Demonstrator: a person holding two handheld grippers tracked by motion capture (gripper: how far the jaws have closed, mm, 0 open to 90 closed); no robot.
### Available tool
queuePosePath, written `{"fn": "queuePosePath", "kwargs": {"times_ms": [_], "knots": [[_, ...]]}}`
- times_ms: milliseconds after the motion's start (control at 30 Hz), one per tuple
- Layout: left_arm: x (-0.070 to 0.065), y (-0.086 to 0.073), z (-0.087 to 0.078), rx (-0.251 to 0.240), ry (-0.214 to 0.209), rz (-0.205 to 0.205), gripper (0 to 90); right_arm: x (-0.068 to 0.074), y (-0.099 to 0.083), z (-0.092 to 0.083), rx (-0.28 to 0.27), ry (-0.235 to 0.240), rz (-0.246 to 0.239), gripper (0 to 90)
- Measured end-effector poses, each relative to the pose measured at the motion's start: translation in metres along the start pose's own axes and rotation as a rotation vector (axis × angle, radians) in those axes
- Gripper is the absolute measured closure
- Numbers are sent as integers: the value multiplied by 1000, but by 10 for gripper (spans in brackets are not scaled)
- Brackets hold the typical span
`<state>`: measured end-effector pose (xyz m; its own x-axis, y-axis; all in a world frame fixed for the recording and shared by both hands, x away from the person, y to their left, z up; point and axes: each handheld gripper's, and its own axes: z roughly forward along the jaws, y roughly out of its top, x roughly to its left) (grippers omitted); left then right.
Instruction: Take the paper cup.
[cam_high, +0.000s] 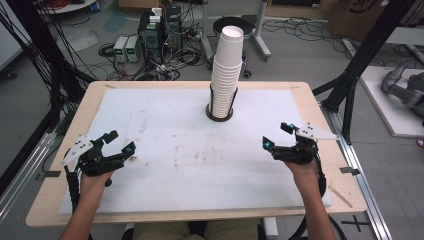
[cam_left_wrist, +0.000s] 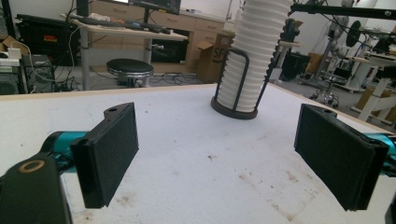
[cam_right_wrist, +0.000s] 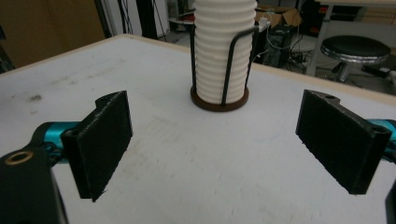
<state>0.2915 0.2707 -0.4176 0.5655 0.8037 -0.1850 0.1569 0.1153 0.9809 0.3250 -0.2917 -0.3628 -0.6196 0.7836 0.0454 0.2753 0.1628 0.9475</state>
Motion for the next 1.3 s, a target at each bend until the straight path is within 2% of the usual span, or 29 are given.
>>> {"fn": "queuePosePath", "kwargs": {"times_ms": [133,300,367,400,433,500,667,700,733,800,967,1167,1300], "knots": [[-1,-1,4,15,-13,9,136,-3,35,9,-5,18,-18,111],[-1,-2,9,23,-22,8,136,-4,85,28,-9,74,-16,111],[-1,-2,10,25,-24,11,136,-4,100,37,8,74,-34,111],[-1,-2,10,25,-24,11,136,-4,100,37,8,74,-34,111],[-1,-2,10,23,-26,11,136,-3,116,45,19,69,-56,111],[-1,-2,10,24,-26,9,136,-3,128,51,24,73,-65,111],[-1,-2,11,28,-27,9,139,-3,157,65,35,76,-76,111],[-1,-2,11,28,-27,9,141,-3,157,65,35,76,-76,111],[-1,-2,10,29,-28,11,141,-2,169,70,26,67,-90,111],[-1,-2,10,29,-27,10,141,-1,179,74,20,61,-97,111],[-1,-3,11,36,-33,9,142,0,206,92,44,46,-101,111],[-1,-3,12,34,-36,5,142,-7,225,118,92,-11,-83,111],[1,-3,11,35,-38,4,142,-13,229,134,103,-24,-47,111]]}}
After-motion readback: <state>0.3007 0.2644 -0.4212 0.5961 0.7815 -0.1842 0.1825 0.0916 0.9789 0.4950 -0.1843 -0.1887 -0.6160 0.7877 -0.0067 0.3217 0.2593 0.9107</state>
